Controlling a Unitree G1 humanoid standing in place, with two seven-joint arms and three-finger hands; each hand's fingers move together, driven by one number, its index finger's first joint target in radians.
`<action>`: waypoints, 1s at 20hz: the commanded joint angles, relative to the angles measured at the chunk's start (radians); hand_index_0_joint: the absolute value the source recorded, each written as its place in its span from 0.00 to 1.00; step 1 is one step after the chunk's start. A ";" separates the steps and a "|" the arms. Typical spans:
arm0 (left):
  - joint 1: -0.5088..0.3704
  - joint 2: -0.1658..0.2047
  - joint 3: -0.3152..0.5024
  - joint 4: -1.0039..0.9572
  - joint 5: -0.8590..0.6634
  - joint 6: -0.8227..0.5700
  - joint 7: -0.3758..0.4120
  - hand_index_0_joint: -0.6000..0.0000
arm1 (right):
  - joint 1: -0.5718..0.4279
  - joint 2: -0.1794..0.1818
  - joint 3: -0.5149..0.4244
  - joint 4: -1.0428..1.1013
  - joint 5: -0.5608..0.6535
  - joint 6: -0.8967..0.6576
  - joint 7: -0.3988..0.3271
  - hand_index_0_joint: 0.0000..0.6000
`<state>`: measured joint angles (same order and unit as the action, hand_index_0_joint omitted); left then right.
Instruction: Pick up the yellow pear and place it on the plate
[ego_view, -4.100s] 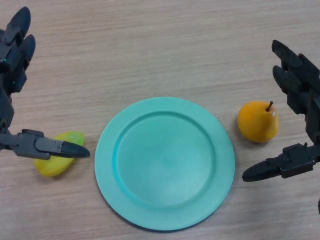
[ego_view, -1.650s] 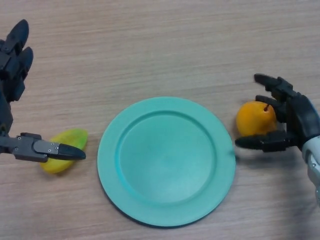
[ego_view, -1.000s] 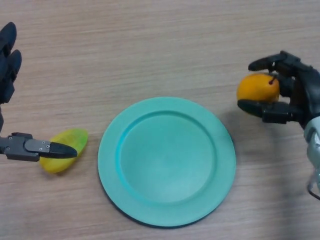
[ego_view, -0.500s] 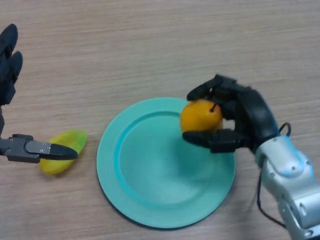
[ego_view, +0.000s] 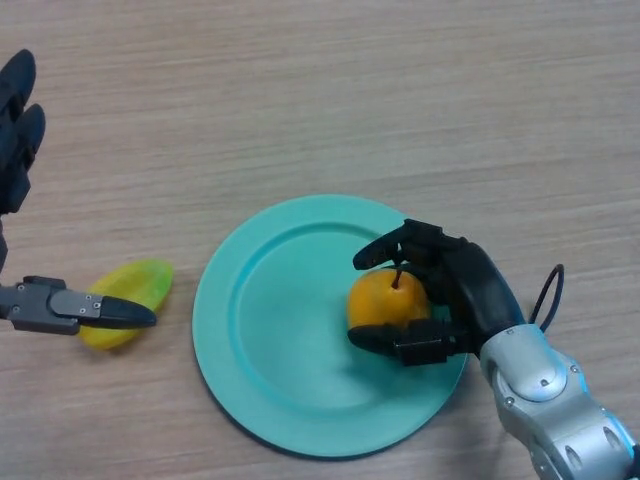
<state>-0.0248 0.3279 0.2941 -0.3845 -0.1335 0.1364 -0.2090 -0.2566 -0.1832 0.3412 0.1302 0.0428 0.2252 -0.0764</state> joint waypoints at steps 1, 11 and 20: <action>-0.023 0.035 0.087 -0.062 -0.006 -0.128 0.011 1.00 | -0.039 -0.007 -0.033 -0.049 -0.044 -0.062 0.016 0.92; 0.005 0.017 0.102 -0.153 -0.021 -0.078 -0.011 1.00 | -0.002 -0.007 -0.135 -0.389 0.063 0.061 0.053 0.00; 0.004 0.008 0.082 -0.178 -0.030 -0.046 -0.018 1.00 | 0.092 -0.037 -0.353 -0.725 0.072 0.190 0.132 0.00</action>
<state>0.0045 0.3051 0.3040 -0.5035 -0.1334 0.1591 -0.2240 -0.1336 -0.1937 0.0346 -0.5271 0.1255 0.5063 0.0442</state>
